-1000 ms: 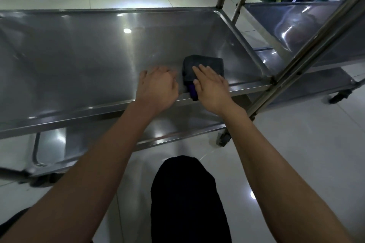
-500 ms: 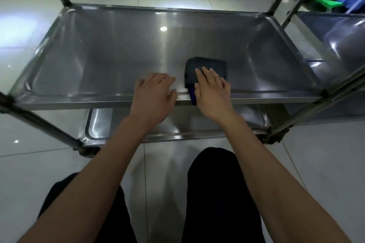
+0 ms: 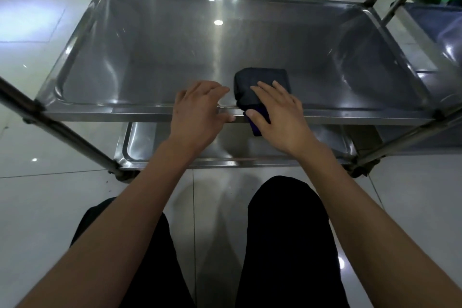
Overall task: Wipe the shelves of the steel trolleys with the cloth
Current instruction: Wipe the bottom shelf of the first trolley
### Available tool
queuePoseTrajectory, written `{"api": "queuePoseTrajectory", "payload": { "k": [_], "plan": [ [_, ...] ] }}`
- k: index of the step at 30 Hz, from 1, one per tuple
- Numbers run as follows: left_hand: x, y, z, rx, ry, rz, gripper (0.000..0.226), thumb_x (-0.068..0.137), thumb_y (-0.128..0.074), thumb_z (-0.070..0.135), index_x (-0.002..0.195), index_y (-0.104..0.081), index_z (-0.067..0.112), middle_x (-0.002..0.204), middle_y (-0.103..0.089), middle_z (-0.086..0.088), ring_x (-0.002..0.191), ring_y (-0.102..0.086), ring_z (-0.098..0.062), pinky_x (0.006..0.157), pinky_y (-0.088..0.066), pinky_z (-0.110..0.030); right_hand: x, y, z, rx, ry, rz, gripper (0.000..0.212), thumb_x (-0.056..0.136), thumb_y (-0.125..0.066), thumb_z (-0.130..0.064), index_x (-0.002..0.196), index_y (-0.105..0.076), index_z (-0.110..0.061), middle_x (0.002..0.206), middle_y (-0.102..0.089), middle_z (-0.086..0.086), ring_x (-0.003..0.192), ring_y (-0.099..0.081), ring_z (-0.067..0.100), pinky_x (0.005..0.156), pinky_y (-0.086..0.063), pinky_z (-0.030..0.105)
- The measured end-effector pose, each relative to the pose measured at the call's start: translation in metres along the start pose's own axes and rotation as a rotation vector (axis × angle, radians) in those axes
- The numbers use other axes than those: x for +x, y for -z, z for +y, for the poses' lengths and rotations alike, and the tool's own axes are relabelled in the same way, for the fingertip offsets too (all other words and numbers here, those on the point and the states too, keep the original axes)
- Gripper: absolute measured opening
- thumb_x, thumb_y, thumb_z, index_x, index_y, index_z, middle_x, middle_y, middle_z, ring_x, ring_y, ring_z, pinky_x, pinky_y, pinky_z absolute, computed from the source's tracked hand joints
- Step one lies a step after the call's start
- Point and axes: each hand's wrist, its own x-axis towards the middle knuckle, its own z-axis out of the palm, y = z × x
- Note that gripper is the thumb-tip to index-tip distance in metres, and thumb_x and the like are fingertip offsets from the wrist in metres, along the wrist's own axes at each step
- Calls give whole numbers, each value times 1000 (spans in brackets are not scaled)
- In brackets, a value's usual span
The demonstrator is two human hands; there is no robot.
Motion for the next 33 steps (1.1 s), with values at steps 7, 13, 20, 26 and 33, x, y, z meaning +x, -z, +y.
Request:
{"api": "queuePoseTrajectory", "payload": {
  "k": [7, 13, 20, 26, 33],
  "plan": [
    [13, -5, 9, -43, 25, 14, 59, 80, -80, 36, 135, -60, 23, 133, -60, 0, 126, -50, -25, 102, -40, -45, -12, 0, 0, 8, 73, 224, 46, 92, -57, -25, 137, -57, -17, 143, -55, -1, 131, -48, 25, 97, -29, 36],
    [1, -10, 6, 14, -45, 86, 48, 81, -78, 25, 127, -65, 18, 125, -63, -2, 120, -55, -27, 96, -42, -45, -32, -6, -16, -5, 104, 311, 57, 77, -63, 1, 132, -61, -14, 138, -58, 2, 121, -54, 29, 89, -37, 42],
    [-50, -10, -17, 28, -138, 282, 33, 85, -69, 19, 117, -69, 13, 113, -65, -6, 106, -58, -28, 86, -43, -42, -67, -29, -40, 88, 148, 301, 64, 74, -59, 9, 133, -61, -14, 138, -57, 2, 121, -51, 28, 88, -42, 44],
    [-83, -11, -44, 65, -42, 49, 34, 89, -67, 22, 121, -66, 10, 115, -66, -9, 110, -57, -31, 88, -43, -44, -77, -55, -59, 145, 165, 249, 61, 73, -54, 8, 130, -64, -12, 136, -59, 4, 119, -51, 30, 87, -40, 44],
    [-93, -16, -98, 71, 129, -261, 33, 95, -61, 29, 127, -65, 19, 126, -65, -6, 117, -56, -30, 96, -46, -45, -70, -122, -73, 303, 74, 86, 62, 76, -59, 16, 132, -63, -11, 133, -61, 8, 117, -54, 33, 94, -44, 47]
  ]
}}
